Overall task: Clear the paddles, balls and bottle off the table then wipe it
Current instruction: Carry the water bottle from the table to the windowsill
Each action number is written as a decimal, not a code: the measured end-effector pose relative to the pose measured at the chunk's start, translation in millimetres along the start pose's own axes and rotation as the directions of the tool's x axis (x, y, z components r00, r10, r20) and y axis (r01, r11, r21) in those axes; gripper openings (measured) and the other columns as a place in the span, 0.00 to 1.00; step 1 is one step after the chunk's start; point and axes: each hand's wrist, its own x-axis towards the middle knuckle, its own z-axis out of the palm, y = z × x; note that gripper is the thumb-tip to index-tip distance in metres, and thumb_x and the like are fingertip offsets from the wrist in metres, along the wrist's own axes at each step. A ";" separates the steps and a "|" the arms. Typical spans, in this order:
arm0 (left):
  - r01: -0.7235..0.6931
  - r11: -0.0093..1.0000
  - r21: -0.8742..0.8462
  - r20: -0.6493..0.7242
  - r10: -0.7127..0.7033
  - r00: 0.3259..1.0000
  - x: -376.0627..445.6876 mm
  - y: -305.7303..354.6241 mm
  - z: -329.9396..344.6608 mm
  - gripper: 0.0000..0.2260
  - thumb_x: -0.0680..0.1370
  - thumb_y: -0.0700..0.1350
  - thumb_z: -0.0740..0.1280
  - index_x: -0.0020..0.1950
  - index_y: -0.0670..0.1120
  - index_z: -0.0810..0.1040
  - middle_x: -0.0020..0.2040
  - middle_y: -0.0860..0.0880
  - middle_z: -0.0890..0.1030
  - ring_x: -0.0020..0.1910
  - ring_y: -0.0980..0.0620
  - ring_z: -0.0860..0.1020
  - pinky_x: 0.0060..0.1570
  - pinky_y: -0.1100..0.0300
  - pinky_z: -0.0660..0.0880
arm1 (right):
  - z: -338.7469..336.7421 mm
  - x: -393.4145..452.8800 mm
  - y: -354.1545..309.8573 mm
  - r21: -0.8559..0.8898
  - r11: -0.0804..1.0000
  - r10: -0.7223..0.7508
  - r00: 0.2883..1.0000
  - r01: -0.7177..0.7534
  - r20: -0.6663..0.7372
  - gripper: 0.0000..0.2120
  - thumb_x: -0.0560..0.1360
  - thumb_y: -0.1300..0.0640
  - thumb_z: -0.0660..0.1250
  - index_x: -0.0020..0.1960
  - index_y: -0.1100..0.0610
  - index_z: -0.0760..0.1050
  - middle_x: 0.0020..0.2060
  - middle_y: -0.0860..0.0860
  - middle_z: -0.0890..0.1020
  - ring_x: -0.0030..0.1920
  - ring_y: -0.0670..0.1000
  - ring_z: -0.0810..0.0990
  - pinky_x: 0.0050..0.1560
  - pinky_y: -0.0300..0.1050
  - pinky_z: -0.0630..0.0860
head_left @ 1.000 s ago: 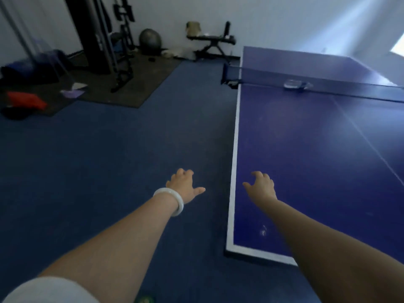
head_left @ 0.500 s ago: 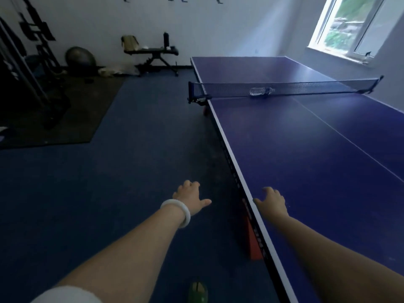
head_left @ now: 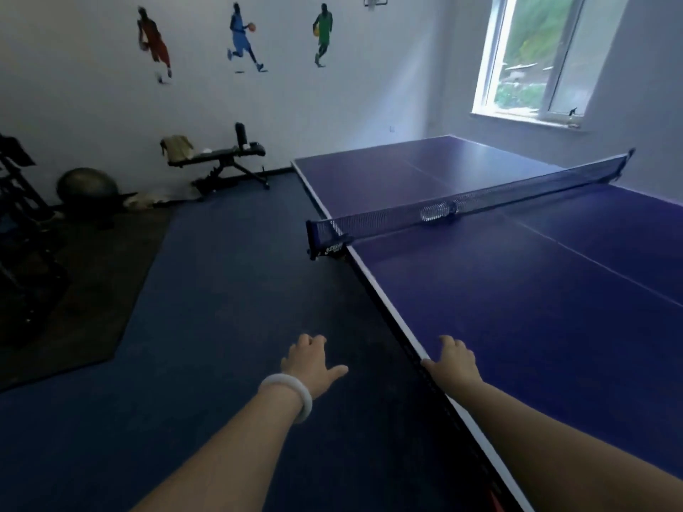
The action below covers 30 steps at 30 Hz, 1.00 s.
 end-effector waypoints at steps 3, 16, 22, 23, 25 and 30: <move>-0.044 0.999 0.009 -0.012 0.044 0.999 65.4 -20.3 -30.0 0.33 0.78 0.63 0.63 0.77 0.49 0.58 0.73 0.48 0.62 0.71 0.47 0.65 0.68 0.51 0.66 | -0.6 44.3 -43.8 -0.048 0.999 0.018 0.999 -0.019 -0.031 0.34 0.78 0.45 0.66 0.76 0.59 0.56 0.72 0.57 0.65 0.71 0.59 0.64 0.69 0.51 0.65; -0.296 0.949 0.106 -0.019 0.299 0.954 333.2 -125.8 -162.4 0.31 0.77 0.63 0.64 0.74 0.49 0.62 0.70 0.46 0.65 0.68 0.44 0.67 0.65 0.49 0.68 | 13.5 217.2 -233.2 -0.058 0.983 0.151 0.951 -0.173 -0.269 0.32 0.78 0.47 0.66 0.75 0.60 0.59 0.71 0.58 0.66 0.70 0.61 0.65 0.69 0.52 0.63; -0.418 0.898 0.140 0.060 0.414 0.908 442.3 -131.5 -187.7 0.30 0.77 0.63 0.64 0.74 0.50 0.62 0.70 0.47 0.65 0.68 0.45 0.67 0.65 0.49 0.67 | 30.9 287.3 -275.0 -0.071 0.962 0.237 0.933 -0.265 -0.271 0.33 0.79 0.46 0.64 0.76 0.59 0.56 0.72 0.56 0.65 0.70 0.60 0.64 0.69 0.52 0.64; -0.436 0.888 0.148 0.068 0.431 0.900 462.9 -130.4 -191.5 0.30 0.77 0.63 0.64 0.74 0.50 0.62 0.70 0.47 0.65 0.68 0.45 0.67 0.65 0.50 0.67 | 32.3 304.7 -281.3 -0.067 0.960 0.244 0.929 -0.272 -0.277 0.33 0.79 0.46 0.65 0.76 0.59 0.56 0.72 0.56 0.65 0.70 0.60 0.64 0.69 0.52 0.64; -0.466 0.869 0.169 0.075 0.460 0.885 506.0 -126.7 -201.6 0.30 0.77 0.63 0.64 0.73 0.50 0.62 0.70 0.48 0.65 0.68 0.45 0.67 0.65 0.50 0.68 | 32.2 345.5 -297.1 -0.060 0.960 0.246 0.925 -0.275 -0.291 0.33 0.79 0.46 0.65 0.76 0.59 0.57 0.71 0.56 0.65 0.70 0.60 0.65 0.69 0.53 0.65; -0.488 0.854 0.181 0.095 0.479 0.873 619.7 -111.5 -236.6 0.31 0.78 0.62 0.63 0.75 0.49 0.61 0.71 0.48 0.63 0.69 0.45 0.66 0.67 0.49 0.67 | 22.7 470.6 -343.8 0.021 0.977 0.208 0.933 -0.211 -0.295 0.32 0.79 0.47 0.65 0.76 0.59 0.57 0.72 0.57 0.65 0.70 0.60 0.64 0.70 0.54 0.65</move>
